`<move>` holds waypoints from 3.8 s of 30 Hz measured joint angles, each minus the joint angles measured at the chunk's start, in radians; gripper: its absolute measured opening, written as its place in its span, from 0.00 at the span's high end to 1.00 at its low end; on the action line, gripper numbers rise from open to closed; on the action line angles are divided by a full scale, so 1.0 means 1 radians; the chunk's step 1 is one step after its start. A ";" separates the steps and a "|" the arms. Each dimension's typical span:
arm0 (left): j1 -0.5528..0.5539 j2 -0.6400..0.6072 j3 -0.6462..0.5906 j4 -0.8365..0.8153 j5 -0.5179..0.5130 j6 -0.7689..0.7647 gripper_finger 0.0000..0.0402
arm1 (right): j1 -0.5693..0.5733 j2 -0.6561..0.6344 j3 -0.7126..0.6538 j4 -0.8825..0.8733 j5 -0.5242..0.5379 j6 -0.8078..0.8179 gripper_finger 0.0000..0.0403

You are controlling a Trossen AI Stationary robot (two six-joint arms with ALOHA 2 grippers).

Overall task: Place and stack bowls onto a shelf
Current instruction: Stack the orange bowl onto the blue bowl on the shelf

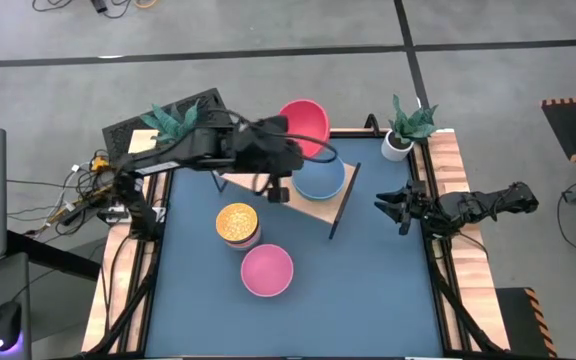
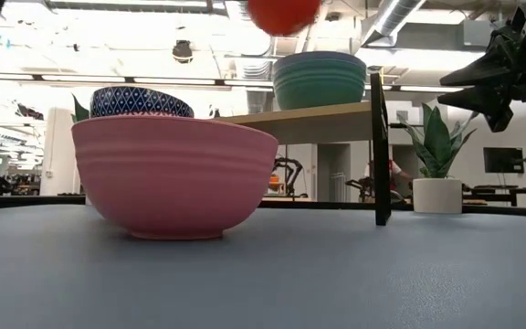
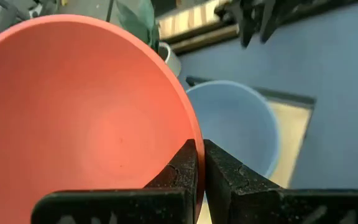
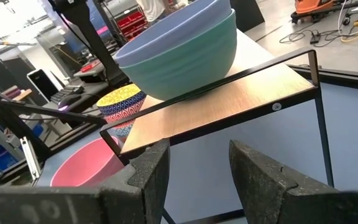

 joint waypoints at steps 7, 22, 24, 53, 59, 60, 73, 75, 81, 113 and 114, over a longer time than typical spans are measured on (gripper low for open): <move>-0.008 0.020 0.000 0.036 0.003 0.058 1.00 | 0.000 0.000 0.000 -0.012 0.003 0.000 0.53; -0.033 0.010 0.061 0.009 -0.033 0.101 1.00 | 0.000 0.000 0.000 -0.031 0.080 0.032 0.53; -0.026 0.010 0.062 0.023 -0.033 0.121 1.00 | 0.000 0.000 0.000 -0.033 0.079 0.050 0.53; -0.008 0.094 0.057 0.049 0.048 0.330 1.00 | 0.000 0.000 0.000 -0.056 0.079 0.059 0.53; 0.001 0.129 0.053 -0.082 0.139 0.309 1.00 | -0.002 0.004 0.000 -0.068 0.080 0.085 0.53; 0.003 0.137 0.053 -0.085 0.137 0.308 1.00 | -0.002 0.004 0.000 -0.075 0.080 0.087 0.53; 0.007 0.170 0.052 -0.138 0.196 0.273 1.00 | -0.006 0.004 0.000 -0.104 0.080 0.115 0.53; 0.009 0.170 0.052 -0.135 0.221 0.270 1.00 | -0.006 0.004 0.000 -0.113 0.080 0.115 0.53; 0.009 0.170 0.052 -0.138 0.250 0.241 1.00 | -0.006 0.004 0.000 -0.115 0.079 0.115 0.53; 0.015 0.228 0.120 -0.169 0.213 0.249 0.80 | -0.006 0.004 0.000 -0.142 0.077 0.111 0.53; 0.014 0.228 0.122 -0.164 0.203 0.249 0.78 | -0.006 0.004 0.000 -0.142 0.077 0.111 0.53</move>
